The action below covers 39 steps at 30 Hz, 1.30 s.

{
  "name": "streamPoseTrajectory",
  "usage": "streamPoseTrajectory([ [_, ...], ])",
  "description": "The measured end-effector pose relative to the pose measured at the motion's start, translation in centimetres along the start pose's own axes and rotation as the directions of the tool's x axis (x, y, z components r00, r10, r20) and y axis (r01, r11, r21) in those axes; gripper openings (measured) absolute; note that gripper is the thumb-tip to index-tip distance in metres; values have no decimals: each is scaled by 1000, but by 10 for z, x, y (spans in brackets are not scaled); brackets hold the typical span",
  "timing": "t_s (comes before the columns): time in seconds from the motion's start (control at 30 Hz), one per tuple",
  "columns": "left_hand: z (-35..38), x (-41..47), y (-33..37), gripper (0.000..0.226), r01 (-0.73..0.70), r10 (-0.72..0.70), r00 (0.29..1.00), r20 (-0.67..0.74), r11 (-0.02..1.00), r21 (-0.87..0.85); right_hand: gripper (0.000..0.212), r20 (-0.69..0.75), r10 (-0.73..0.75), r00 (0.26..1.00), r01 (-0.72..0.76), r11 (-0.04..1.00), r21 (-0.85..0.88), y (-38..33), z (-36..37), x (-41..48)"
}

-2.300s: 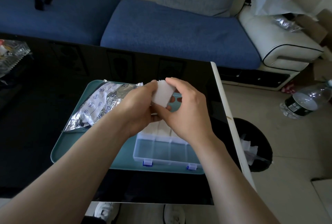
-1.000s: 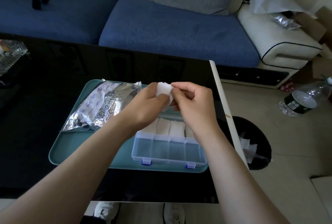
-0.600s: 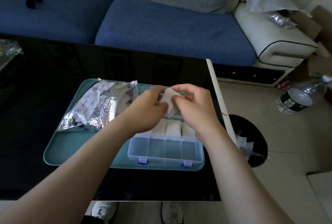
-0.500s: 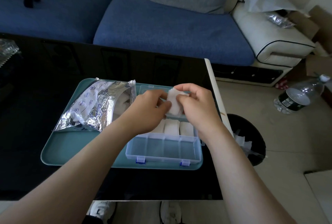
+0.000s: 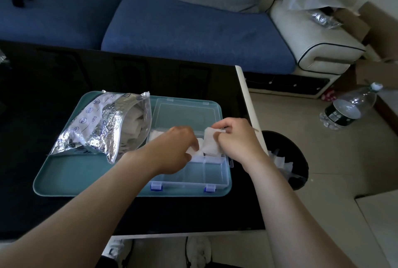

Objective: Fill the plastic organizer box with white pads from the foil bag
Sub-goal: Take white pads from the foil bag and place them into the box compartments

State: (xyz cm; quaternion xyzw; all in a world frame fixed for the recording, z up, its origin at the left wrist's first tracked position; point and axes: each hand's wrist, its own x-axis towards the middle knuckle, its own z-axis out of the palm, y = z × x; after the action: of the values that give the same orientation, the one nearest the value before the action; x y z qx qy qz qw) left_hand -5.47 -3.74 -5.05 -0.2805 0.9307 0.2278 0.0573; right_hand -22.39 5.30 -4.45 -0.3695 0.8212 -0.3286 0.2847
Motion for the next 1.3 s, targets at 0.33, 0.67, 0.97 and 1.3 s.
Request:
streamPoseTrajectory([
  [0.33, 11, 5, 0, 47, 6, -6, 1000, 11, 1000, -29, 27, 60, -152, 987, 161, 847, -507, -2, 2, -5],
  [0.67, 15, 5, 2, 49, 10, -9, 999, 46, 1000, -13, 17, -162, -201, 966, 66, 798, -599, 4, 12, -2],
  [0.97, 14, 1, 2, 57, -16, 16, 997, 77, 1000, -5, 20, 78, -207, 975, 211, 760, -615, -22, 14, -14],
  [1.3, 4, -5, -3, 41, -32, 25, 993, -112, 998, -60, 34, 59, -167, 984, 170, 799, -577, -31, 10, -21],
])
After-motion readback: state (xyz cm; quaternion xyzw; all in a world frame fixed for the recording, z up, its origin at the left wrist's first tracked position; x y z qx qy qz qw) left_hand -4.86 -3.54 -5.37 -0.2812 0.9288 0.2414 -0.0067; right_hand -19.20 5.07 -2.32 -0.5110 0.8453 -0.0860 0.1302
